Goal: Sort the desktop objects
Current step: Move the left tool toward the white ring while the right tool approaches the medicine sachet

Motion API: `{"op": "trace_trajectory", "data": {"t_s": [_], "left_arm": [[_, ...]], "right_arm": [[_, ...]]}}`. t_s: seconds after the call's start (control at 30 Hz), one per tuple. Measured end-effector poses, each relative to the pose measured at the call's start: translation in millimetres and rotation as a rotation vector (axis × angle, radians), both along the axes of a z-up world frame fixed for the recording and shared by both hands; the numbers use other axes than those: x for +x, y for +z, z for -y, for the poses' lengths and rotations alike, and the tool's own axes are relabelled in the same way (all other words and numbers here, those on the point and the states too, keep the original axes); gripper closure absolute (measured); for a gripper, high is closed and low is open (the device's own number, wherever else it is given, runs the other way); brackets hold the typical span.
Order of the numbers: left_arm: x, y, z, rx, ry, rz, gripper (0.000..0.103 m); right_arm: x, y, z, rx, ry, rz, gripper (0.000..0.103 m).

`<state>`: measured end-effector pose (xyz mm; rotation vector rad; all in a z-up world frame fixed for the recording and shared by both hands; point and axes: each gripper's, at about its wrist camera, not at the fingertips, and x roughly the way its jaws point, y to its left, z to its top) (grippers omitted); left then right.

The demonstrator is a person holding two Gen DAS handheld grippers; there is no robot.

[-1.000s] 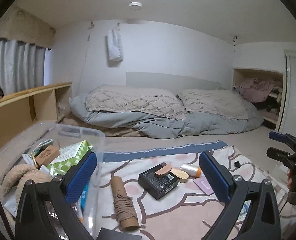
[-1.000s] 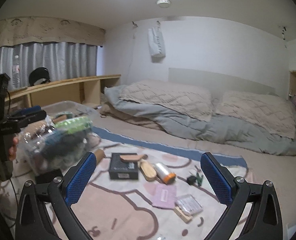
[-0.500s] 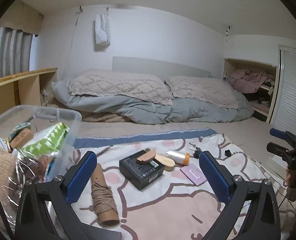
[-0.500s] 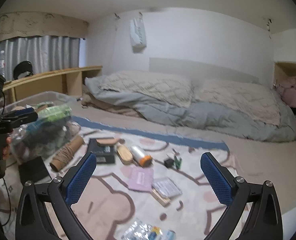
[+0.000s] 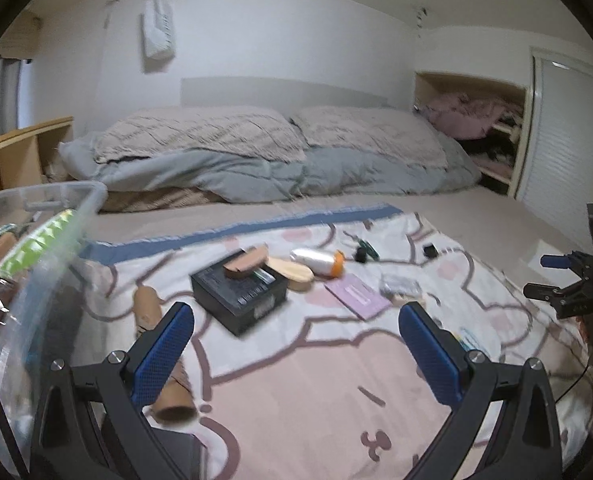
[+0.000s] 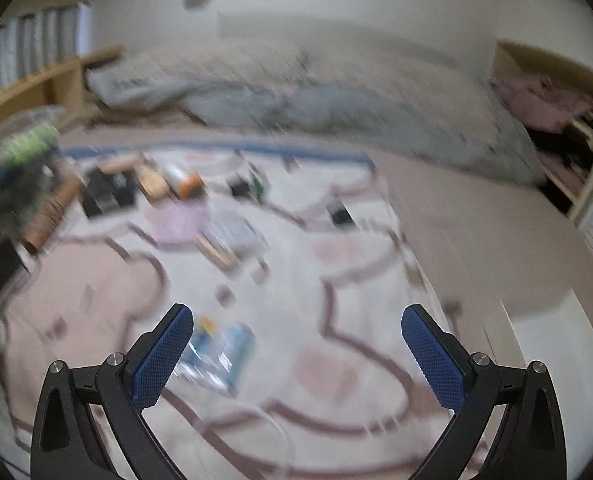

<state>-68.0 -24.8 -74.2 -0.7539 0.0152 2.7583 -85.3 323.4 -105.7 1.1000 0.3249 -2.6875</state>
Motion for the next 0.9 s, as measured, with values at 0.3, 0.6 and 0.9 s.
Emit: {"op": "trace_trajectory", "data": {"t_s": [0.3, 0.6, 0.9], "left_arm": [[-0.4, -30.5, -26.6, -0.077, -0.088, 0.092, 0.000], [7.2, -46.1, -47.5, -0.136, -0.182, 0.138, 0.000], [11.0, -65.6, -55.4, -0.155, -0.239, 0.217, 0.000]], "right_arm": [[0.9, -55.3, -50.1, 0.207, -0.197, 0.269, 0.000], [17.1, -84.3, -10.7, 0.344, -0.005, 0.343, 0.000], [24.1, -90.8, 39.5, 0.390, 0.148, 0.351, 0.000]]}}
